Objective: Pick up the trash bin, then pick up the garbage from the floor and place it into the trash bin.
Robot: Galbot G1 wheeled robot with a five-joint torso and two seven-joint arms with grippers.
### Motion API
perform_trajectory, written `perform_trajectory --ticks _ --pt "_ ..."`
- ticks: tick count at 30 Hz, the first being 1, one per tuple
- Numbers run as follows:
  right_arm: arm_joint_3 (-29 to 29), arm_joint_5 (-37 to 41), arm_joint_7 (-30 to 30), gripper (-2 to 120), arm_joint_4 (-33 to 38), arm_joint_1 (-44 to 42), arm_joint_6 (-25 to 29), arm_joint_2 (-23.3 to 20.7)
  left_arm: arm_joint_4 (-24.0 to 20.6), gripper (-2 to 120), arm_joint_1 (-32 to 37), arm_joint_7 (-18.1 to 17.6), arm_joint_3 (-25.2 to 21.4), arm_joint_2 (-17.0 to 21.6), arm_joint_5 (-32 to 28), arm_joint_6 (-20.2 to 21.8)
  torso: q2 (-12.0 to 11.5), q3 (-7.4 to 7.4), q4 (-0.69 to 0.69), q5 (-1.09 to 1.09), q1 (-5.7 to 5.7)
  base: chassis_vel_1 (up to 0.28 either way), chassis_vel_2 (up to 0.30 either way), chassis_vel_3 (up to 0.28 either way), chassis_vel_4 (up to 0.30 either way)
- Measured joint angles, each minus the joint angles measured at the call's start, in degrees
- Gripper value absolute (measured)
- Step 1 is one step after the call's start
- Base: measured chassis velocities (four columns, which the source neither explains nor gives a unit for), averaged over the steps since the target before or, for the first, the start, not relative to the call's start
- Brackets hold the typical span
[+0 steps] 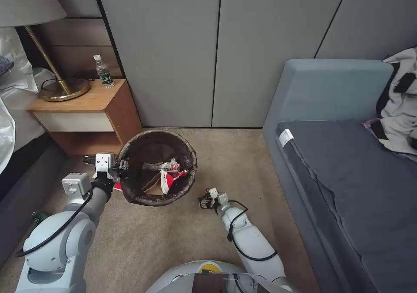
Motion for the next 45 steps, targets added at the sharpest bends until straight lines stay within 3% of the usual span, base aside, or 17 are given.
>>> perform_trajectory --ticks 5,29,36,40,45 --pt "0.03 0.06 0.27 89 0.29 0.17 0.00 -0.23 -0.03 3 -0.03 0.02 -0.04 0.12 -0.02 -0.05 0.00 0.00 -0.01 -0.01 0.00 0.000 0.000 0.000 0.000" --pt "-0.08 -0.07 1.16 0 5.03 -2.30 -0.19 -2.03 -0.42 3 0.44 0.15 0.12 -0.03 0.26 -0.39 0.00 0.00 -0.01 0.00 0.00 0.000 0.000 0.000 0.000" --pt "0.11 -0.39 2.14 0 8.41 -2.87 -0.09 -3.10 -0.61 3 0.58 0.17 0.21 -0.12 0.34 -0.48 0.00 0.00 0.00 0.00 0.00 0.000 0.000 0.000 0.000" --pt "0.45 0.02 2.44 0 14.62 -4.34 -0.45 -4.58 -0.79 3 0.68 0.18 0.22 -0.25 0.32 -0.53 0.00 0.00 0.00 0.00 0.00 0.000 0.000 0.000 0.000" --pt "1.77 2.89 2.89 0 29.10 -8.28 -1.33 -8.31 -0.32 3 0.84 0.16 0.06 -0.24 -0.17 -0.56 0.00 0.00 0.00 0.00 0.00 0.000 0.000 0.000 0.000"
